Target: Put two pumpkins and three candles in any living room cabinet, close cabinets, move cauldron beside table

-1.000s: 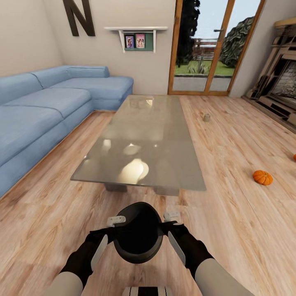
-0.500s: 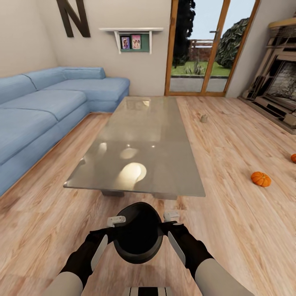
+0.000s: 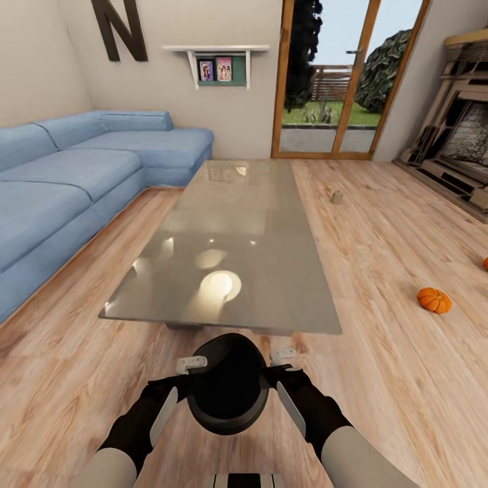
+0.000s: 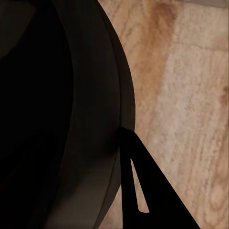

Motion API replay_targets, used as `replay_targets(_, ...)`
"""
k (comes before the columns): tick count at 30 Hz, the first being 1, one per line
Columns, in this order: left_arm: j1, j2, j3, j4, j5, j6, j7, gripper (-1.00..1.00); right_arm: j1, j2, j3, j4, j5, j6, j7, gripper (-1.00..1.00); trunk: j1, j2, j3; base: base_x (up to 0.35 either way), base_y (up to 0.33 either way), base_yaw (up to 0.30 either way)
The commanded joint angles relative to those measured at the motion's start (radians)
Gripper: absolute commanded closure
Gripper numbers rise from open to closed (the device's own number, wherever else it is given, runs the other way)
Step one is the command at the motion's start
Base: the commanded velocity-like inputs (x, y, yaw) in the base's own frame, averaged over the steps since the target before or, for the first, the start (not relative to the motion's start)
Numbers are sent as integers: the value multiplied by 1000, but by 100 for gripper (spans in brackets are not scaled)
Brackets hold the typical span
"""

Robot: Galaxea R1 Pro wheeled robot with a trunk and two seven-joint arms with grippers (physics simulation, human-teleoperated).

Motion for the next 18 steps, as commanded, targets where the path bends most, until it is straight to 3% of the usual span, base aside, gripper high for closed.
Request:
replay_targets(1,0,0,-5,-2,21,4,0,100,-1,0,2,-69,-64,1,42,100,0,0,-1,42,0,0)
replay_targets(8,1,0,-4,-2,20,4,0,100,-1,0,2,-69,-64,1,42,100,0,0,-1,8,0,0)
replay_targets(18,0,0,-4,-2,19,4,0,100,-1,0,2,-69,-64,1,42,100,4,-3,-39,0,0,0)
